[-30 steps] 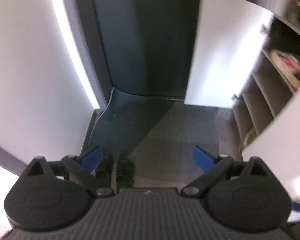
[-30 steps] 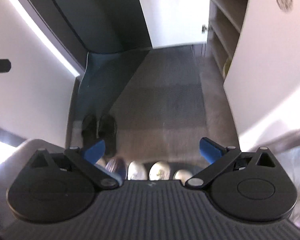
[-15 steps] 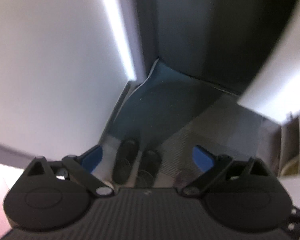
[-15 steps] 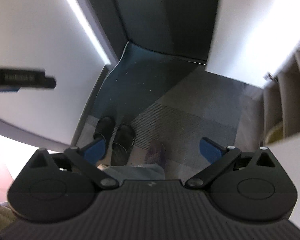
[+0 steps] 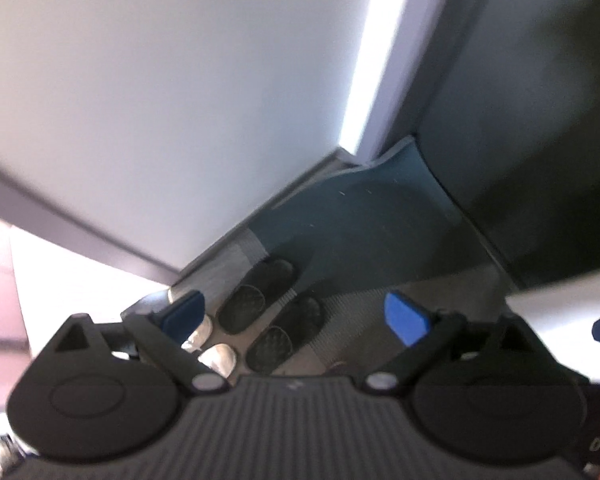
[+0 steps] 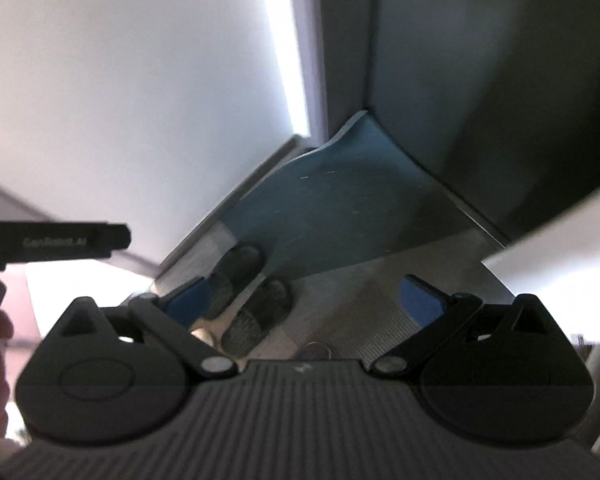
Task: Organize scattered shoes
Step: 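Raise both open tools and pull back from the shoe row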
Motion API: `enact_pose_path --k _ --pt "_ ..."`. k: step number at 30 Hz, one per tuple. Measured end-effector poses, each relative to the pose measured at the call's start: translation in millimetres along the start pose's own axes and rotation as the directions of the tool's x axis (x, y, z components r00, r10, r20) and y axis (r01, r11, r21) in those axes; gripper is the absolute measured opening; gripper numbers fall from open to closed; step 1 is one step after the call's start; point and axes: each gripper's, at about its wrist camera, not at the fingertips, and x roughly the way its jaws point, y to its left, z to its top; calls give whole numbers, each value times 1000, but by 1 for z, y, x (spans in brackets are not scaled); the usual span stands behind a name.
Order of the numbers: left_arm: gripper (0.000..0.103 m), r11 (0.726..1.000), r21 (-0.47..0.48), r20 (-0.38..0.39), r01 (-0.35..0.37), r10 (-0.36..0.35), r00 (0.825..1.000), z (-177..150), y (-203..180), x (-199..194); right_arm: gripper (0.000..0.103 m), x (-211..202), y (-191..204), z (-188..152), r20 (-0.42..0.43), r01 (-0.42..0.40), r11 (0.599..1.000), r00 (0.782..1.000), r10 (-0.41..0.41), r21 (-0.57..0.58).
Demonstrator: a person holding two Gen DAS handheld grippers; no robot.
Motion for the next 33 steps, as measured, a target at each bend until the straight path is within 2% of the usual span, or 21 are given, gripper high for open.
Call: enact_pose_path --k 4,6,8,10,12,13,15,16,18,20,21,22,23,24,28,30,31,33 --pt "98 991 -124 6 -43 44 999 14 29 5 103 7 18 29 -7 -46 986 999 46 -159" --pt "98 976 -201 1 -83 85 996 18 44 7 103 12 27 42 -19 -97 959 995 95 -265" --pt "98 951 -285 -12 -119 120 993 17 59 8 103 18 37 56 -36 -148 917 989 145 -371" --pt "98 914 -373 -32 -162 161 986 14 70 10 103 22 44 66 -52 -185 875 982 181 -448" --pt "98 876 -437 -48 -206 206 977 7 75 10 103 31 50 78 -90 -244 787 968 235 -567" --pt "98 853 -469 -57 -229 229 972 4 77 9 103 35 52 83 -103 -261 761 963 250 -594" --pt "98 811 -517 -80 -275 274 958 -5 77 7 103 47 55 97 -155 -323 657 941 302 -681" --pt "98 790 -534 -101 -302 295 950 -10 76 5 103 48 56 99 -170 -339 629 934 315 -699" --pt "98 727 -597 -139 -339 322 937 -22 77 -4 103 57 57 114 -240 -401 529 907 347 -748" --pt "98 659 -672 -161 -337 314 936 -37 79 -12 103 64 59 126 -295 -439 437 885 359 -785" --pt "98 644 -683 -170 -344 318 933 -41 78 -15 103 68 60 132 -323 -457 389 874 363 -800" --pt "98 623 -693 -185 -363 333 925 -48 74 -19 103 70 61 134 -337 -462 359 870 359 -811" --pt "98 601 -703 -197 -379 347 917 -56 69 -22 103 74 66 139 -355 -462 295 867 351 -836" --pt "98 578 -724 -203 -376 343 917 -62 67 -23 103 79 72 145 -373 -460 224 863 340 -859" --pt "98 454 -826 -209 -335 305 929 -85 73 -29 103 84 94 157 -401 -437 45 859 319 -898" --pt "98 366 -870 -232 -331 289 929 -96 81 -23 103 87 107 157 -390 -395 -47 871 299 -917" --pt "98 325 -886 -240 -331 290 926 -101 84 -24 103 86 110 156 -385 -384 -65 873 298 -921" --pt "98 229 -912 -267 -339 295 917 -113 90 -28 103 94 130 155 -413 -397 -117 864 288 -911"
